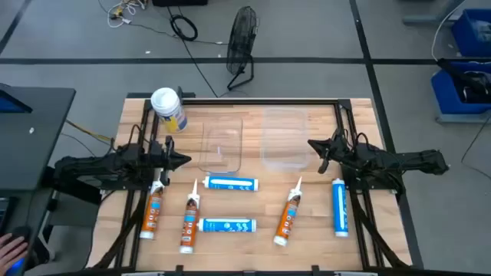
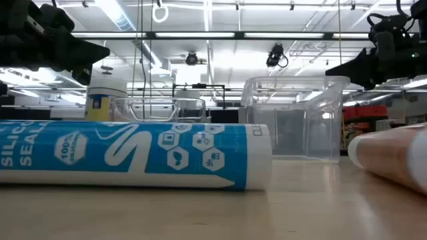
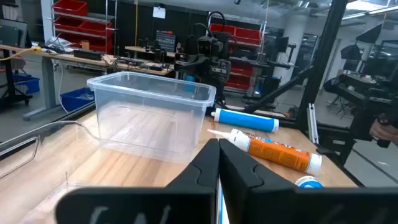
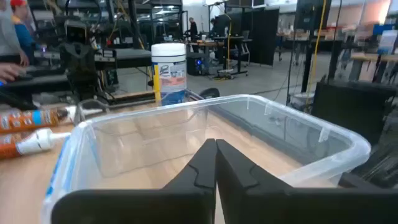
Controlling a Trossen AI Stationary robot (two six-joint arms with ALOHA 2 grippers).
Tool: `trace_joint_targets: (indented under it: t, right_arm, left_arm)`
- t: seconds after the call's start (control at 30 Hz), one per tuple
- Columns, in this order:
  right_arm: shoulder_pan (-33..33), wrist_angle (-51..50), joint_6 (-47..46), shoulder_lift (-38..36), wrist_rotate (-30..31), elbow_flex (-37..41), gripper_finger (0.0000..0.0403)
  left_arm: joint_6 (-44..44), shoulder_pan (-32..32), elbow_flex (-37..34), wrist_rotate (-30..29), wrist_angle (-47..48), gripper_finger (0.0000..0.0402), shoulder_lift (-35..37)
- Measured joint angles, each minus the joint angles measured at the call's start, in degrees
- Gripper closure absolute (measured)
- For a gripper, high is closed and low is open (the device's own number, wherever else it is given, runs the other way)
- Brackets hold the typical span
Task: Pick & place silicon tubes, Sealant and Lysol wipes
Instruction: Put the right blue sealant into the left transparent bin
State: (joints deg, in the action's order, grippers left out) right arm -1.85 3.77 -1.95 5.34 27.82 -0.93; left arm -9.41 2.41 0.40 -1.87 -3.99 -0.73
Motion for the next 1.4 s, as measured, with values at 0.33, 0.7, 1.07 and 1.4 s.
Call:
trace_joint_targets:
  t: [0.33,0.7,1.07,1.4]
  right_arm:
    - [0.00,0.00,-0.81,0.00,-0.15,0.00,0.0392]
    - [-0.05,-1.11,-6.65,0.02,-2.11,-2.01,0.0399]
    - [-4.20,-18.56,-18.91,12.01,-2.66,-18.43,0.0401]
    - [-8.26,-47.99,-40.72,33.47,-5.30,-43.72,0.0402]
  left_arm:
    - [0.06,0.01,0.00,0.00,0.50,0.0390,0.00]
    - [0.17,0.01,-0.02,0.00,0.50,0.0390,0.00]
    - [0.91,-0.01,0.00,0.00,0.44,0.0390,0.00]
    - [1.48,0.01,0.00,0.00,0.46,0.0390,0.00]
